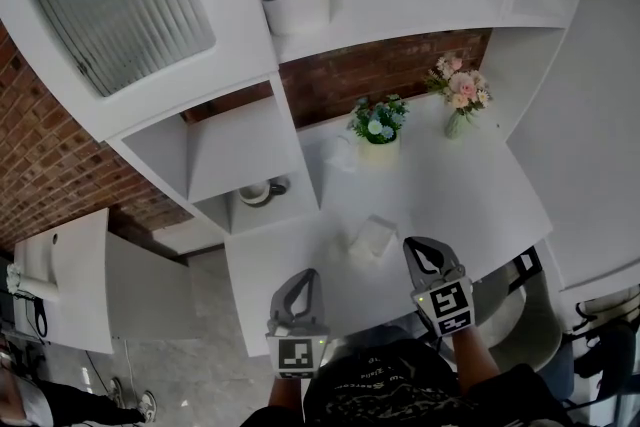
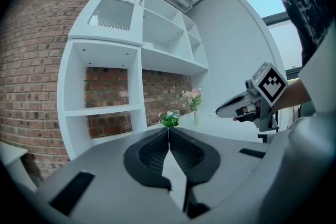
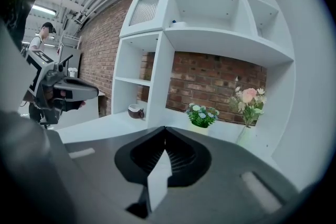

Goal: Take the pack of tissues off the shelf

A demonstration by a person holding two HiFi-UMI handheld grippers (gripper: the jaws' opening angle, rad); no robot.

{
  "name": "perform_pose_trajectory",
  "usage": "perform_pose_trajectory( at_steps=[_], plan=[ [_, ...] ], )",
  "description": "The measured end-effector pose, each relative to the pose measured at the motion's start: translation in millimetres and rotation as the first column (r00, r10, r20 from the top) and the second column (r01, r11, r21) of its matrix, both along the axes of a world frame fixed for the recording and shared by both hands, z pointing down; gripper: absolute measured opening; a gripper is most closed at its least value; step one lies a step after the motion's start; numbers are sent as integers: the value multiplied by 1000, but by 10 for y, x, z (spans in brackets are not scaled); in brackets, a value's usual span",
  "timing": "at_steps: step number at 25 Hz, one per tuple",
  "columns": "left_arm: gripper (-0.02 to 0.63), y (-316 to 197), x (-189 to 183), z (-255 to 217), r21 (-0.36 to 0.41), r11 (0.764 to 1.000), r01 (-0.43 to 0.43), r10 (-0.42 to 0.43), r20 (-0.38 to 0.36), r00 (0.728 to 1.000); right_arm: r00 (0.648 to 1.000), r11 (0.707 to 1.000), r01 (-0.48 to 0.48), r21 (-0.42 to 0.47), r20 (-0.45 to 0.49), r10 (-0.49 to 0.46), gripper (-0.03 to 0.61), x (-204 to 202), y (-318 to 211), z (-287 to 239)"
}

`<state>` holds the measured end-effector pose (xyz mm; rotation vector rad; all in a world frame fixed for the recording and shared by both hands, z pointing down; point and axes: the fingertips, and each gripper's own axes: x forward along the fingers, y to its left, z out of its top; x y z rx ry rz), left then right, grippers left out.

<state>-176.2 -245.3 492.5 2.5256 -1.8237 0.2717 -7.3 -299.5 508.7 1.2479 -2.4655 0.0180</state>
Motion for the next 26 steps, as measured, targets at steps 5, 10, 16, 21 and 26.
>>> perform_pose_trajectory(
  at_steps=[5,10,16,21,26],
  plan=[
    [9,15,-26,94,-2,1000,-1,1,17,1000,1000,1000,13,12,-13,-13,5,-11,23,-3],
    [9,15,-14,53,-12,1000,1,0,4,1000,999,999,34,14,-35,-34,5,-46,54,26],
    [9,17,6,98,-9,1000,-5,5,18,1000,997,999,47,0,-53,-47,5,-52,71,102],
    [9,18,3,119,-11,1000,-5,5,27,1000,997,998,60,-15,-56,-60,5,-81,104,160],
    [9,14,-4,153,-27,1000,-5,6,31,999,996,997,64,-31,-60,-66,5,-99,127,231]
  ],
)
